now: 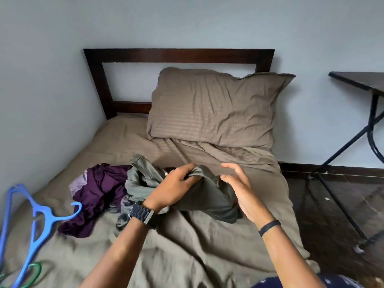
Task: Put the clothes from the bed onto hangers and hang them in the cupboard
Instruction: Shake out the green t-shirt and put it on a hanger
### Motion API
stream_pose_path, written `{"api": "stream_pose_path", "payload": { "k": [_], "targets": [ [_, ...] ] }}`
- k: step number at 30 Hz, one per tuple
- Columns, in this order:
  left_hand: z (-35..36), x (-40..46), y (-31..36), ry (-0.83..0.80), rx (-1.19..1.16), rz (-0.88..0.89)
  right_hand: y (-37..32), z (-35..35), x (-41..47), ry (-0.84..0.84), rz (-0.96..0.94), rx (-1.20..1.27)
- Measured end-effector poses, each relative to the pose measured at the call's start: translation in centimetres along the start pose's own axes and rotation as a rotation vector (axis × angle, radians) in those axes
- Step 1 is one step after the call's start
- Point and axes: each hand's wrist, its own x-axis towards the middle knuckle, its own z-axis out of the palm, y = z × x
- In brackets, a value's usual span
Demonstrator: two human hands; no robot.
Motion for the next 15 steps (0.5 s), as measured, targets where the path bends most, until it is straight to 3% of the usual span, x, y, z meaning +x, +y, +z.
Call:
{"api": "stream_pose_path", "payload": {
  "k": [3,5,9,12,15],
  "targets": [
    [1.0,1.3,1.9,-0.043,-0.17,-0.033,-0.8,-1.8,-0.6,-0.234,0.061,-0.016],
    [1.2,1.8,3.1,-0.098,-0.295,-0.026,-1.3,-2.5,-0.8,-0.277,0.076,-0.056],
    [0.7,2.5,4.1,-0.128,-0.445,-0.052,-3.1,-3.9,-0.9,-0.167,-0.009,-0.102],
    [0.8,3.0,3.5,0.028,-0.266,-0.059,-5.4,-5.0,-0.8,-0.072,-0.1,-0.066],
    [0.8,3.3,4.1,0.016,-0.279,-0.061,-7.7,-5.3,-0.3,-0.043,-0.09,0.005]
  ]
}}
